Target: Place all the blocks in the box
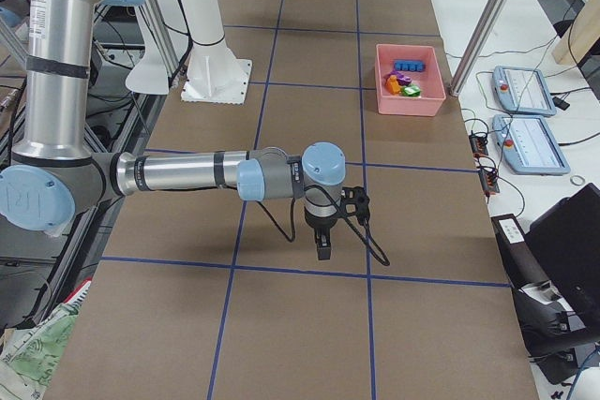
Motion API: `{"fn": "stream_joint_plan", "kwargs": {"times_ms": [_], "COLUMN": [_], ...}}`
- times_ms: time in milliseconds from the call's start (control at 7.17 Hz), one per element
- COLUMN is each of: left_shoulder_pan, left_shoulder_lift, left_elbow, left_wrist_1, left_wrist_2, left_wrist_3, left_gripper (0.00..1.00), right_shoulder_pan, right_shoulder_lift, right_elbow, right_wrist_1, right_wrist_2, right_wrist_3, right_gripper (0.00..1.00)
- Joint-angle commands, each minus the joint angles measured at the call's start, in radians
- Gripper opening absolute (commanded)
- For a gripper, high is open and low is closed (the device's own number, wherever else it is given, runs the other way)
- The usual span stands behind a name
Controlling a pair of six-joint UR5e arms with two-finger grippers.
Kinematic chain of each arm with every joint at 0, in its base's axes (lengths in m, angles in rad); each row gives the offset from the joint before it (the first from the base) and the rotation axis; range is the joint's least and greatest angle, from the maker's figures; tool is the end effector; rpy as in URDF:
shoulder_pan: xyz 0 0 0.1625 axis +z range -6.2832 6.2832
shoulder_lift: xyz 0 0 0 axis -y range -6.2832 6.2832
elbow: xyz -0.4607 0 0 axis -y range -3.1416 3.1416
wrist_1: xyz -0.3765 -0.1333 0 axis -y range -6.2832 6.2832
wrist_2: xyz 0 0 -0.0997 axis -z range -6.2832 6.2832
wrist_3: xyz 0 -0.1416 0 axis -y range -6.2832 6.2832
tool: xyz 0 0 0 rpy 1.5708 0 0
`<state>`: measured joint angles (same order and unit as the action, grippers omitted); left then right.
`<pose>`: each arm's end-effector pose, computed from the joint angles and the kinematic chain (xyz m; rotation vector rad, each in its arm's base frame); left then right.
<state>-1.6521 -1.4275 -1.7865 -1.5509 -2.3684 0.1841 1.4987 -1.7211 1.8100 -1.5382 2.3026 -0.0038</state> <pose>-0.0655 -0.4105 0.6848 0.1549 0.7843 0.1182 0.0085 -0.4195 0.6771 0.0911 -0.7348 -0.1169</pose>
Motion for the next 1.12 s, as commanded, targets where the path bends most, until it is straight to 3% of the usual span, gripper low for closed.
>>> {"fn": "stream_joint_plan", "kwargs": {"times_ms": [0, 976], "left_shoulder_pan": [0.0, 0.002], "left_shoulder_lift": [0.001, -0.001], "left_elbow": [-0.002, -0.008], "left_wrist_1": [0.0, 0.002], "left_wrist_2": [0.0, 0.003], "left_wrist_3": [0.0, -0.008], "left_gripper": [1.0, 1.0], "right_shoulder_pan": [0.0, -0.002], "right_shoulder_lift": [0.0, 0.001], "right_elbow": [0.0, 0.018], "right_wrist_1": [0.01, 0.01], "right_wrist_2": [0.003, 0.001], "right_wrist_3": [0.002, 0.004], "right_gripper": [1.0, 1.0]}}
